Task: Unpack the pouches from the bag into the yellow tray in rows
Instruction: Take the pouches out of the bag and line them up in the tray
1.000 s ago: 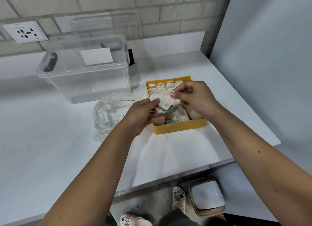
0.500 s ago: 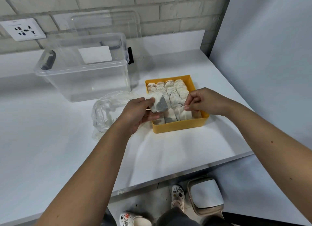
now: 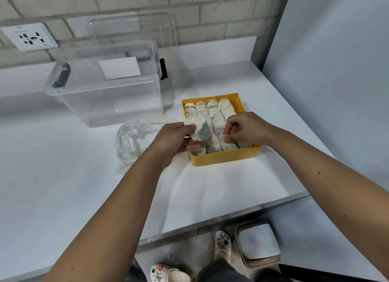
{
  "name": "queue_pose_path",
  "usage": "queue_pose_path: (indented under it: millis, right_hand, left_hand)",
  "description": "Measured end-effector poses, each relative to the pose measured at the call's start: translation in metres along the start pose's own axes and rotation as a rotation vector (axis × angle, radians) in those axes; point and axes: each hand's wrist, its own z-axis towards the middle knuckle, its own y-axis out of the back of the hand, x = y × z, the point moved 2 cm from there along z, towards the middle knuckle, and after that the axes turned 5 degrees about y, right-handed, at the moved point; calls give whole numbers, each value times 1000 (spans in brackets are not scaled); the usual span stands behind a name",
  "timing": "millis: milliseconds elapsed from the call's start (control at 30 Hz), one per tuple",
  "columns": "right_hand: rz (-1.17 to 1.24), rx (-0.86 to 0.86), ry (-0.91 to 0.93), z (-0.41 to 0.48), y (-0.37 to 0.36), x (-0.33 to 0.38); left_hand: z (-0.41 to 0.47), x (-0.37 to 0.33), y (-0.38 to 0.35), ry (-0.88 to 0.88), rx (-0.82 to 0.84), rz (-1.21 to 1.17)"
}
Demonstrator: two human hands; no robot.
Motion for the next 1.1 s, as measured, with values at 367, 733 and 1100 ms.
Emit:
queue_pose_path:
  millis: [367,733,1100]
  right_hand:
    - [333,-150,59,-3,14,32]
    - [88,-86,-169,-36,45,-13]
    - [-307,-37,-241,-28,26,-30]
  left_hand:
    - [2,-3,-13,-5,54,34]
    - [5,0,-14,-42,22,83]
    - [5,2,-16,-58,-19,180]
